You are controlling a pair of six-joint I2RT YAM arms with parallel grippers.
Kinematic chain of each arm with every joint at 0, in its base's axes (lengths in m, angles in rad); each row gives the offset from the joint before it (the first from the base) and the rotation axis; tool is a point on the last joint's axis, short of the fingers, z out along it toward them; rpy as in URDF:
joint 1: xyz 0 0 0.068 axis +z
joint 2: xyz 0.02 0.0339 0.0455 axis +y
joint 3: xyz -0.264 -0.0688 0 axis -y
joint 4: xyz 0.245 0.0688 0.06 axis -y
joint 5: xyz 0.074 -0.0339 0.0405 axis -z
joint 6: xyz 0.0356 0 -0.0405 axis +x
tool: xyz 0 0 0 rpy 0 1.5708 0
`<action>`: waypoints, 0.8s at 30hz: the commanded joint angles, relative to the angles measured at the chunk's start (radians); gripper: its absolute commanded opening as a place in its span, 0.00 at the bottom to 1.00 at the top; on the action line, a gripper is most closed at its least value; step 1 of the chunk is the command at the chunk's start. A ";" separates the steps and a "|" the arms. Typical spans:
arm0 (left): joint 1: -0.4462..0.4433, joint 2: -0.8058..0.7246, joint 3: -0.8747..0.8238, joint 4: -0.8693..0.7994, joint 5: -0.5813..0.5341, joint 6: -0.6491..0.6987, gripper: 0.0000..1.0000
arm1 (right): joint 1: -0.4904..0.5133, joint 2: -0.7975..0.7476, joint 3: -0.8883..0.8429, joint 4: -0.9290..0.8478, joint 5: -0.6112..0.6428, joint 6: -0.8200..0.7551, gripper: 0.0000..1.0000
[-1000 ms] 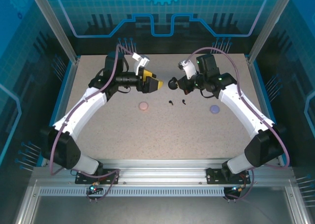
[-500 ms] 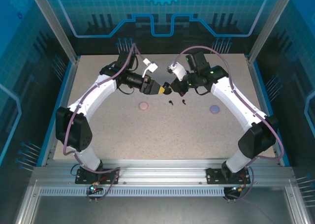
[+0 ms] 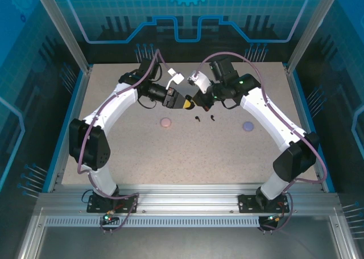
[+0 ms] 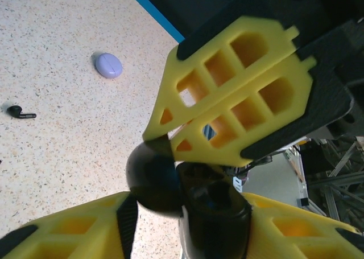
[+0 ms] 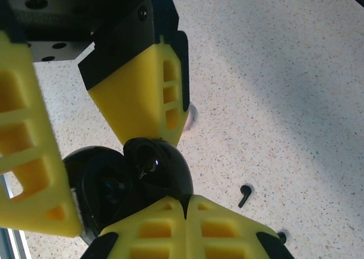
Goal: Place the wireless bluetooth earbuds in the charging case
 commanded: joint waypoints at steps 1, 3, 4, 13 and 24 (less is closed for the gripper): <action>-0.003 0.020 0.037 -0.043 0.038 0.036 0.44 | 0.019 0.019 0.039 -0.036 0.007 -0.020 0.00; -0.001 0.024 0.040 -0.051 0.040 0.041 0.41 | 0.021 0.022 0.041 -0.035 0.010 -0.020 0.00; -0.002 0.026 0.040 -0.055 0.041 0.045 0.40 | 0.020 0.022 0.040 -0.033 0.010 -0.020 0.00; -0.004 0.026 0.032 -0.058 0.046 0.057 0.43 | 0.022 0.034 0.043 -0.028 0.021 -0.019 0.00; -0.002 0.005 0.004 -0.030 0.044 0.049 0.33 | 0.020 0.040 0.043 -0.027 0.047 -0.017 0.00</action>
